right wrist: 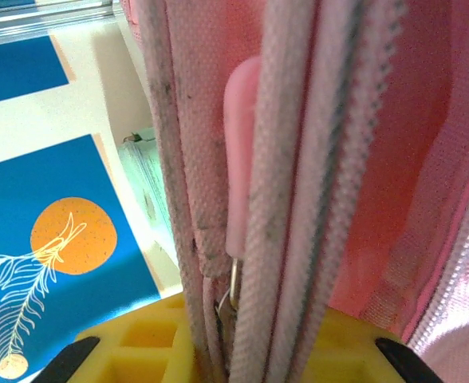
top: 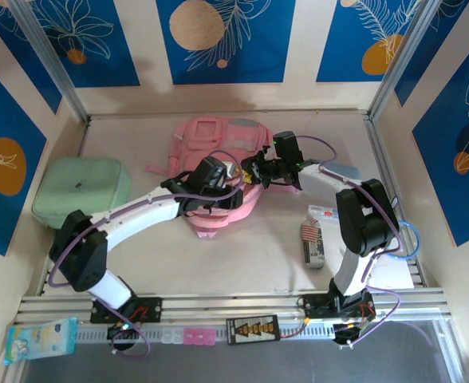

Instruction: Pack books, pencil case, and school supplies into a backpack

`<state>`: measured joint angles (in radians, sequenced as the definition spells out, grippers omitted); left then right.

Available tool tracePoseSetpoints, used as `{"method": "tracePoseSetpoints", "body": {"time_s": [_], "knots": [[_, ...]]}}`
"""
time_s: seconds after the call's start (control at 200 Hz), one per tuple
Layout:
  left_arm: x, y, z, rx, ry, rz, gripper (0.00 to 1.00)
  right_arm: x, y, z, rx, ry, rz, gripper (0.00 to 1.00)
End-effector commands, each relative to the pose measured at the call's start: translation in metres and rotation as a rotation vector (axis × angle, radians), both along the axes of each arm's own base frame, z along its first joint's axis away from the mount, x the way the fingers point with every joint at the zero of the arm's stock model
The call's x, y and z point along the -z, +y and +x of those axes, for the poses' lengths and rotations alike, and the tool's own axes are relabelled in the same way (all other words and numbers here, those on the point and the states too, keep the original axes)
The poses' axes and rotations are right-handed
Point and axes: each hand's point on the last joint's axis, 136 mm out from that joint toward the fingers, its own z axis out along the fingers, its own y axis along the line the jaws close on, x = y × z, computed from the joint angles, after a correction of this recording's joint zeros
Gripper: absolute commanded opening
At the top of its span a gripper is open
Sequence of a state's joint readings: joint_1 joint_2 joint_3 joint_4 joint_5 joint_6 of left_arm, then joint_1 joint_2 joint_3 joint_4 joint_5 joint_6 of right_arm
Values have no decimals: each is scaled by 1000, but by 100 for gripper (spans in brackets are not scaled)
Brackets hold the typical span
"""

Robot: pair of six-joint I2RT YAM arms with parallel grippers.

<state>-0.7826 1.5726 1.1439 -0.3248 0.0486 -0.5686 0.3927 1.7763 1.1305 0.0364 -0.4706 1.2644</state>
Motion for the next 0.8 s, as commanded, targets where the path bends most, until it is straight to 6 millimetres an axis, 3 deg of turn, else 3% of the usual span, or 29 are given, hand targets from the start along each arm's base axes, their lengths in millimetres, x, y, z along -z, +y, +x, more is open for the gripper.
{"method": "tracePoseSetpoints", "body": {"time_s": [0.0, 0.115, 0.35, 0.56, 0.795], "knots": [[-7, 1, 19, -83, -64, 49, 44, -40, 10, -2, -44, -98, 48, 22], [-4, 5, 28, -132, -90, 104, 39, -42, 11, -3, -48, -98, 61, 22], [8, 9, 33, -181, -137, 249, 38, -41, 11, -3, -50, -95, 61, 22], [13, 18, 33, -208, -153, 299, 25, -39, 10, -3, -46, -92, 58, 21], [3, 32, 29, -236, -171, 312, 20, -37, 6, -3, -33, -91, 49, 21]]}}
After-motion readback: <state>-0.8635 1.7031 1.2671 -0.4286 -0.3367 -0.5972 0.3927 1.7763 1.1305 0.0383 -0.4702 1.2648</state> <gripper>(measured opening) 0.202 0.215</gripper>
